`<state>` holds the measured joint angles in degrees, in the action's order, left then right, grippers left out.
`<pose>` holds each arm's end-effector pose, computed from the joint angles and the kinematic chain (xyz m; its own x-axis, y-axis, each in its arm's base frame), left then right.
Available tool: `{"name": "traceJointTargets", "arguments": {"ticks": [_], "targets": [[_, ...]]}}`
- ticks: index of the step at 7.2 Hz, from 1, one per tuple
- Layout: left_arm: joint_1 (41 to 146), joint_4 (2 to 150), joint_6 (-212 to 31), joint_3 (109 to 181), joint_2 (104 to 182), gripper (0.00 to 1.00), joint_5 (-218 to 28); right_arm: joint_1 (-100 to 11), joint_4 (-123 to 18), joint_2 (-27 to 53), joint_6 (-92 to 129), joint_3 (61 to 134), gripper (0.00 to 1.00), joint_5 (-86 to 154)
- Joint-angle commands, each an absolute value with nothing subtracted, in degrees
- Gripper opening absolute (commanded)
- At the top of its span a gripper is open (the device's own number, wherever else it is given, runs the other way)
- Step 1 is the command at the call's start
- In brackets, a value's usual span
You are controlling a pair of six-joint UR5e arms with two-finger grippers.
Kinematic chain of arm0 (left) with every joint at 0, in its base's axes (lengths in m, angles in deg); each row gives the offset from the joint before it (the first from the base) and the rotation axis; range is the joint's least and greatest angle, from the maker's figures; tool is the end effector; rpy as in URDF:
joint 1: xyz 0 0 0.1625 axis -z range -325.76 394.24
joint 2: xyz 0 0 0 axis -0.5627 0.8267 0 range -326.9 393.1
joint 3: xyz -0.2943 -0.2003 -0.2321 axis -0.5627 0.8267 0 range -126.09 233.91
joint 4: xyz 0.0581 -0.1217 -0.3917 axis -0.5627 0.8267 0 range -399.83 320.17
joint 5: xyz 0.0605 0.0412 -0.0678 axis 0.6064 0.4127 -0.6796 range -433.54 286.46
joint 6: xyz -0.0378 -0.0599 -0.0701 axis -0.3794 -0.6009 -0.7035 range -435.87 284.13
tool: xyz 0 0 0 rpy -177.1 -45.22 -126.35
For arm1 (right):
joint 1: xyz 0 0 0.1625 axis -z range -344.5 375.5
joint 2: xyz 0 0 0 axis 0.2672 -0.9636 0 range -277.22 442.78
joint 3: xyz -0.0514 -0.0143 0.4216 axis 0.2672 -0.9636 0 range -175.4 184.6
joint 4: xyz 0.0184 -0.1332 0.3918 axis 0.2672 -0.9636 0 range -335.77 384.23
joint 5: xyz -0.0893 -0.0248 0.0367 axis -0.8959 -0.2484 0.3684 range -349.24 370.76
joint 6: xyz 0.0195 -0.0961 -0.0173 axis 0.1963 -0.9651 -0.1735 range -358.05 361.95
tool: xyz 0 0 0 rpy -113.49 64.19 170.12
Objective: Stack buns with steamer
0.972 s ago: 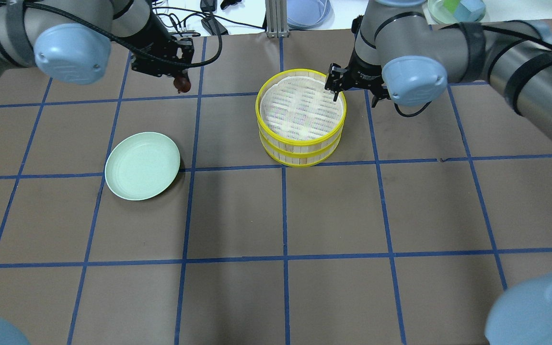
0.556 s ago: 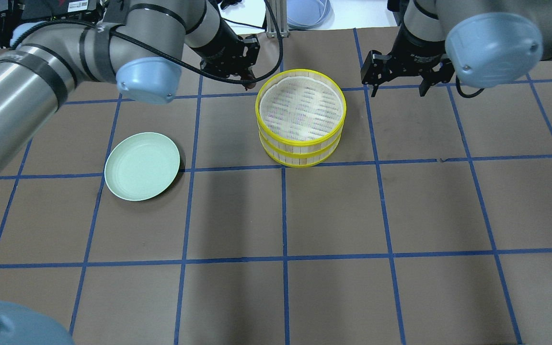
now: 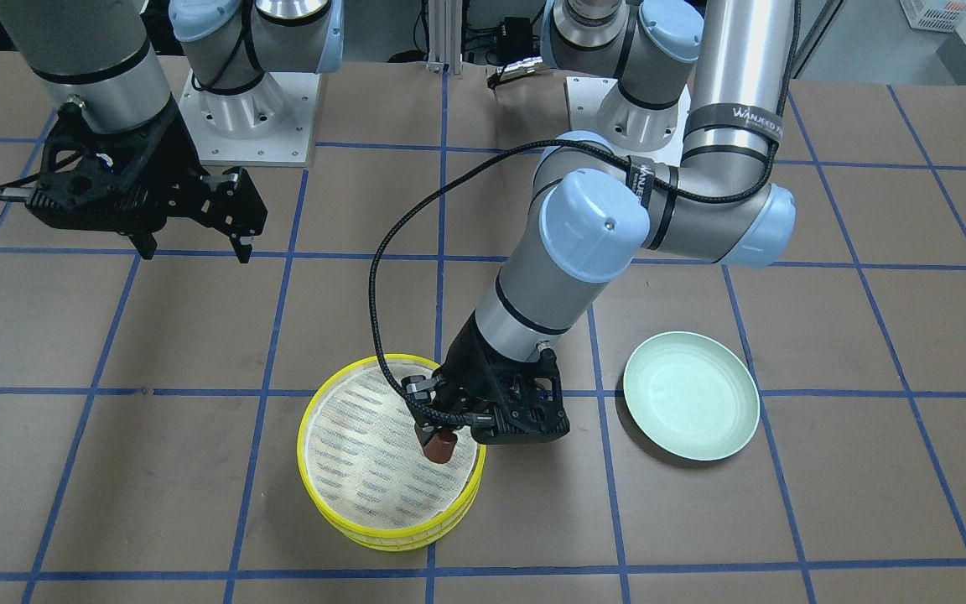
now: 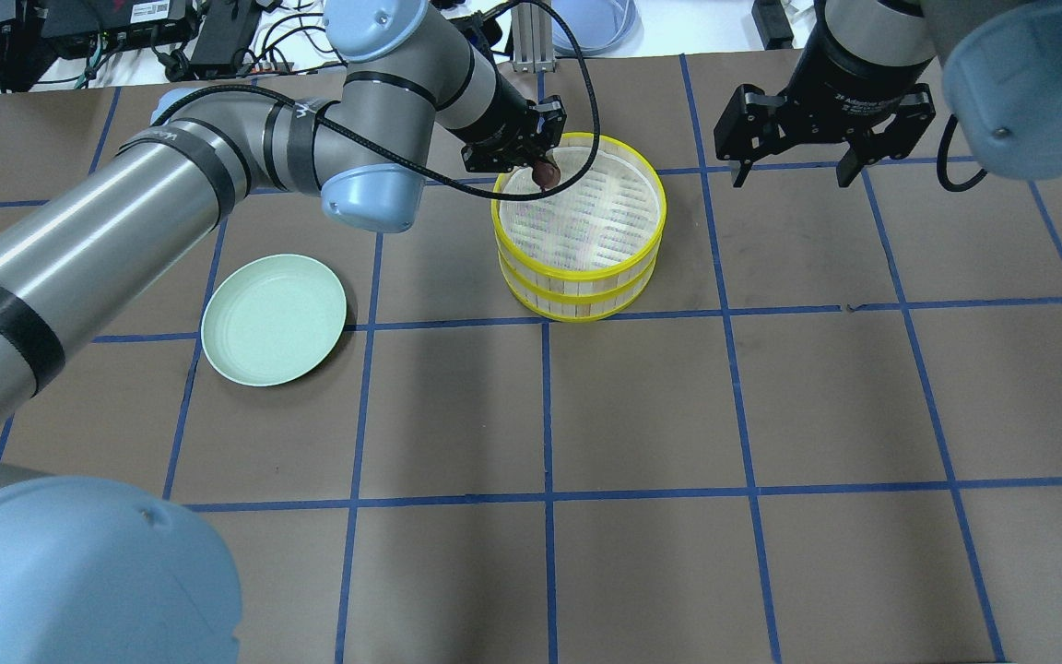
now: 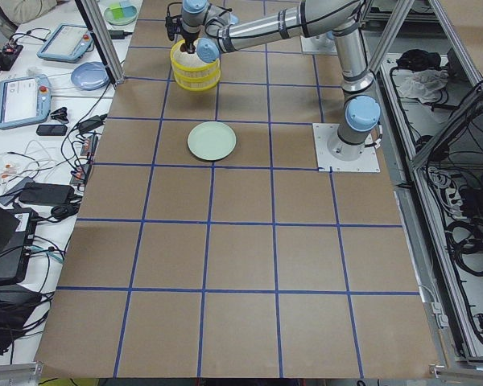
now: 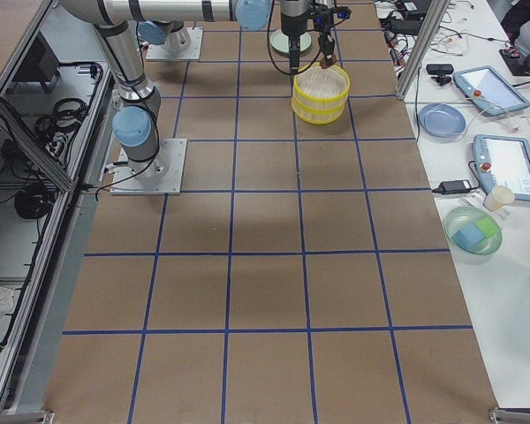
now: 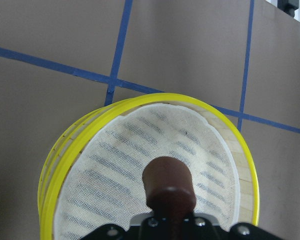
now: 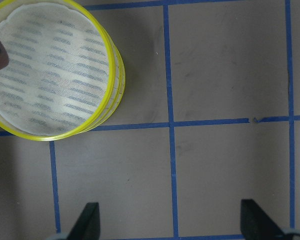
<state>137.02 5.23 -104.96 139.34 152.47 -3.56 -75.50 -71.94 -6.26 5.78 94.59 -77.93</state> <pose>-0.3159 -0.6363 0.3148 -0.8789 -0.1630 0.4483 -0.2513 0.9570 -0.1448 0.1444 -0.5051 0.4909 -0.9985 0.0470 -0.0288 0.0494 0.9948 -0.0894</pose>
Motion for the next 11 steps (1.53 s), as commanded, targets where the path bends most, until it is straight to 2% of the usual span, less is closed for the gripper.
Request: {"name": "traceJointTargets", "arguments": {"ticks": [1,8,11], "targets": [[137.1,4.9,-105.9,139.3,153.3,0.98,-3.6,-75.5,-71.6,-6.4,5.8,94.6,1.00,-77.8],[133.9,9.5,-102.6,138.4,148.2,1.00,0.2,-75.4,-71.8,-6.5,4.8,94.6,1.00,-77.0],[124.8,28.0,-84.0,138.3,138.3,1.00,8.3,-75.4,-71.8,-6.4,5.6,94.6,1.00,-77.1]]}}
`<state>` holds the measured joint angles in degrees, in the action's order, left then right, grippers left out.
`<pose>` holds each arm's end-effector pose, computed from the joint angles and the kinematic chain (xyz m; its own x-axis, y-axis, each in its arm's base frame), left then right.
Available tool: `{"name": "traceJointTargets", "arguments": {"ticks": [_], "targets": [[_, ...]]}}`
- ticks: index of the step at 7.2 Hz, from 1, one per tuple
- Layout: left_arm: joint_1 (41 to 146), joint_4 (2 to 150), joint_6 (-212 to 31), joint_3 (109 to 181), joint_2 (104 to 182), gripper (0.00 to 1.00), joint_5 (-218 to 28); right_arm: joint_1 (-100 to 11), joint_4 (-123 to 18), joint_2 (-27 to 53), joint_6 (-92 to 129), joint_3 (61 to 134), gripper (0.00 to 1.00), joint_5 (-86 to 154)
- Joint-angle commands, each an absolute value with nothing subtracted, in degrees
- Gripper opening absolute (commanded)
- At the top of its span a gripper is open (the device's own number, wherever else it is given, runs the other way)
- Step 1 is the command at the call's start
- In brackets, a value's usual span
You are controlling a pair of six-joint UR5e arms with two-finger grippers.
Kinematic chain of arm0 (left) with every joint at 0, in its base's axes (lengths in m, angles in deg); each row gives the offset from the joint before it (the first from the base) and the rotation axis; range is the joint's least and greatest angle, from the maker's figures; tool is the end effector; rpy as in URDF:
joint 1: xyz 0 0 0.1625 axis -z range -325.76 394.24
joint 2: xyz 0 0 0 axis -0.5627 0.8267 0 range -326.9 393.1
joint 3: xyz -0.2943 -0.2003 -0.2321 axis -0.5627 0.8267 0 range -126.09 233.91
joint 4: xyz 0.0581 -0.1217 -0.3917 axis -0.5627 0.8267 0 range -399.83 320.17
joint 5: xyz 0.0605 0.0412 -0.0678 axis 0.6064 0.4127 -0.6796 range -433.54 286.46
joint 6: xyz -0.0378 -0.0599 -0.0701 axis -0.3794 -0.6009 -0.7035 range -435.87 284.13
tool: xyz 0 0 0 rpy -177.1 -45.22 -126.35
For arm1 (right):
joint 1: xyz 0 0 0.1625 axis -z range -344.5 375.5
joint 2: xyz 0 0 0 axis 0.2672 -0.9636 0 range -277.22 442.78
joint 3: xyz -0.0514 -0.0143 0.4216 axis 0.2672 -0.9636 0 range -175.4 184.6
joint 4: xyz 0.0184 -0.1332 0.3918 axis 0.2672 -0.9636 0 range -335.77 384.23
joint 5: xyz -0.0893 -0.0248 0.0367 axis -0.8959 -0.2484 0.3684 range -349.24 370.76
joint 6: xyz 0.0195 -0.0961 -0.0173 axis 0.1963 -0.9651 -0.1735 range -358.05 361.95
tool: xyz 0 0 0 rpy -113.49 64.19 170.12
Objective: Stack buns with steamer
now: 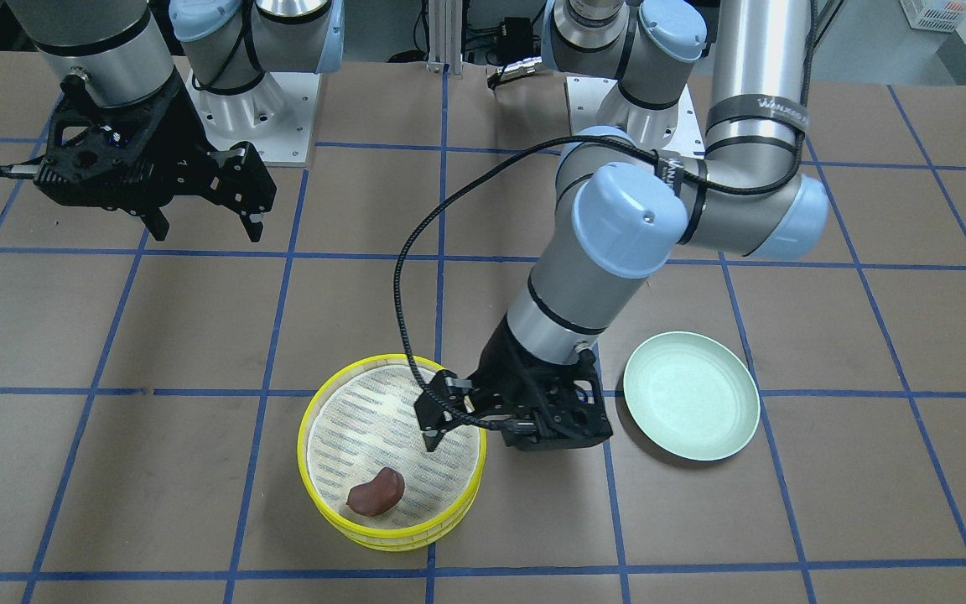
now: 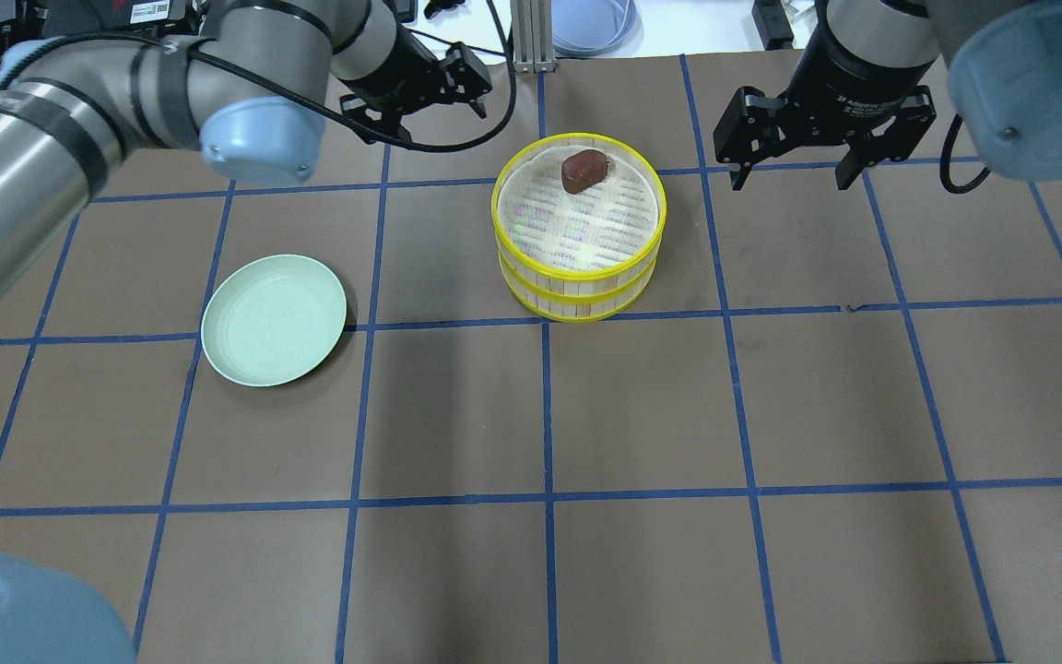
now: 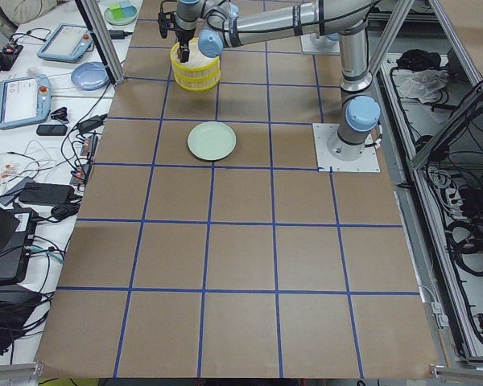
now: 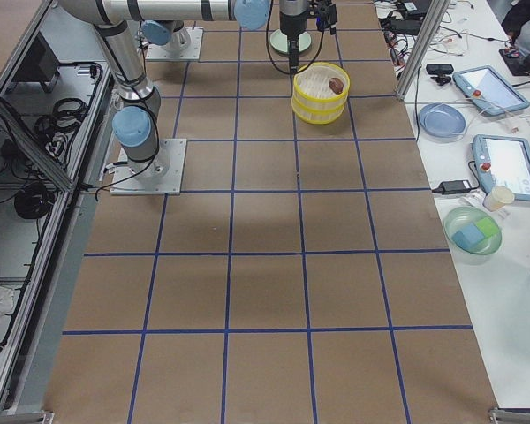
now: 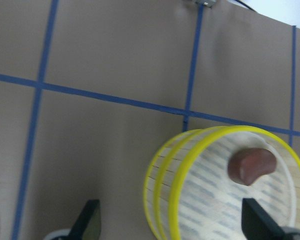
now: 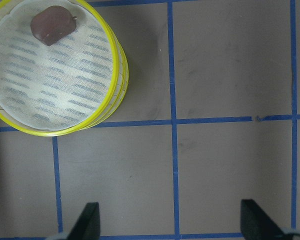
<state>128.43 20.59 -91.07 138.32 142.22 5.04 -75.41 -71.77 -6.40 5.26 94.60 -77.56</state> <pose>-0.1996 -0.6305 0.4060 -0.9579 -0.1295 0.2561 -0.1875 0.9580 -0.2171 0.1443 -0.5043 0.4917 -0.9986 0.0390 -0.0343 0.0419 0.9952 -0.0886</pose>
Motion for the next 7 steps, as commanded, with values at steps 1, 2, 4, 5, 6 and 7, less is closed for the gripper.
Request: {"name": "traceJointTargets", "arguments": {"ticks": [1,2,4,5,6,7], "targets": [[122.4,33.6,-80.5,138.3,135.2,1.00,12.5,-75.4,-71.7,-6.3,5.4,94.6,1.00,-77.1],[119.9,37.6,-76.6,138.3,133.0,1.00,15.7,-75.3,-71.7,-6.2,5.1,94.6,1.00,-77.4],[115.7,47.2,-72.9,138.4,128.3,1.00,16.4,-75.3,-71.7,-6.2,5.4,94.7,1.00,-77.3],[115.6,50.9,-72.9,138.4,127.1,1.00,16.5,-75.2,-71.7,-6.2,5.2,94.7,1.00,-77.2],[115.6,51.8,-72.9,138.4,126.1,1.00,16.5,-75.2,-71.7,-6.2,5.4,94.7,1.00,-77.3],[115.7,51.8,-72.9,138.5,125.7,1.00,15.8,-75.2,-71.7,-6.2,5.4,94.7,1.00,-77.2]]}}
